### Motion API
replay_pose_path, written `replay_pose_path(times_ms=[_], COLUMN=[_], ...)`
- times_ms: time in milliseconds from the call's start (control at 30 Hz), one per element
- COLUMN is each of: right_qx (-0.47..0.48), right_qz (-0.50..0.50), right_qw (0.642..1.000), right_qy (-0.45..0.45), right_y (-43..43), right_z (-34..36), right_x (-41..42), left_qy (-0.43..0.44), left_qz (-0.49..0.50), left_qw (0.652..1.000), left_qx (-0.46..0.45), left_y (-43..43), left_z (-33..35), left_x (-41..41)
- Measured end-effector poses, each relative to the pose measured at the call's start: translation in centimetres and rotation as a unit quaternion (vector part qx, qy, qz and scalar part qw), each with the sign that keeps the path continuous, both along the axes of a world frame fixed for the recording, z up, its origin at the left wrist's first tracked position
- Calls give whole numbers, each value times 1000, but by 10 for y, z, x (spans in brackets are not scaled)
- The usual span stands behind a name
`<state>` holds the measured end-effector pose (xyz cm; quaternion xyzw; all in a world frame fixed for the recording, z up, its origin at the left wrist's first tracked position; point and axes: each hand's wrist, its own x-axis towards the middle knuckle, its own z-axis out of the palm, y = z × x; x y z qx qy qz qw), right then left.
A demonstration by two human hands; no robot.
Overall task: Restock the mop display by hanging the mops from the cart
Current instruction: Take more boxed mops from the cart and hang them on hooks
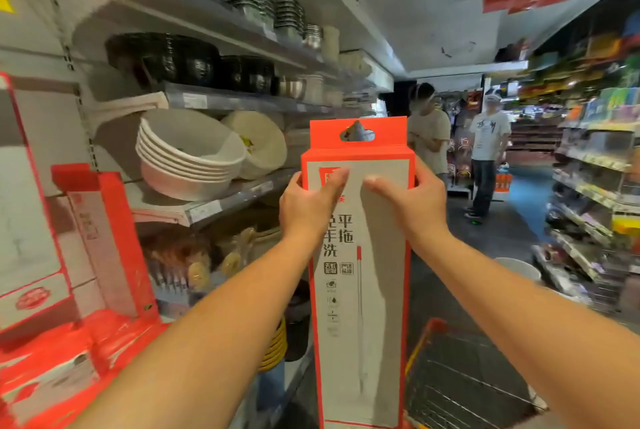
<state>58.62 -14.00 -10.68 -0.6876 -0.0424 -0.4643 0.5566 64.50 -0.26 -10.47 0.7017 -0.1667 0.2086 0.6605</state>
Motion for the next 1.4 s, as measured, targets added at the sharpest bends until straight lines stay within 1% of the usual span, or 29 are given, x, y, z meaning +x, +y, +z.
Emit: replay_pose_path(times_ms=[133, 333, 533, 633, 800, 933, 1133, 1267, 1400], right_qx=[9, 33, 25, 18, -1, -9, -9, -18, -21], right_qz=[53, 110, 184, 224, 301, 370, 432, 471, 488], right_qw=[999, 993, 983, 974, 954, 929, 902, 882, 873], right_qy=[6, -3, 3, 3, 0, -4, -8, -9, -6], right_y=[66, 155, 224, 249, 278, 292, 307, 318, 332], right_z=[-4, -9, -7, -3, 8, 21, 37, 53, 67], right_x=[31, 71, 108, 127, 157, 179, 211, 219, 225], left_qy=[0, 0, 0, 4, 17, 8, 8, 3, -5], left_qz=[54, 132, 213, 275, 344, 397, 474, 502, 515], left_qw=[998, 991, 977, 961, 939, 918, 881, 865, 857], left_qx=[19, 8, 2, 10, 8, 18, 13, -3, 3], left_y=[71, 163, 231, 257, 279, 288, 292, 298, 307], left_z=[-1, -6, -4, -4, 5, 15, 29, 40, 54], left_x=[14, 30, 41, 48, 56, 63, 74, 73, 75])
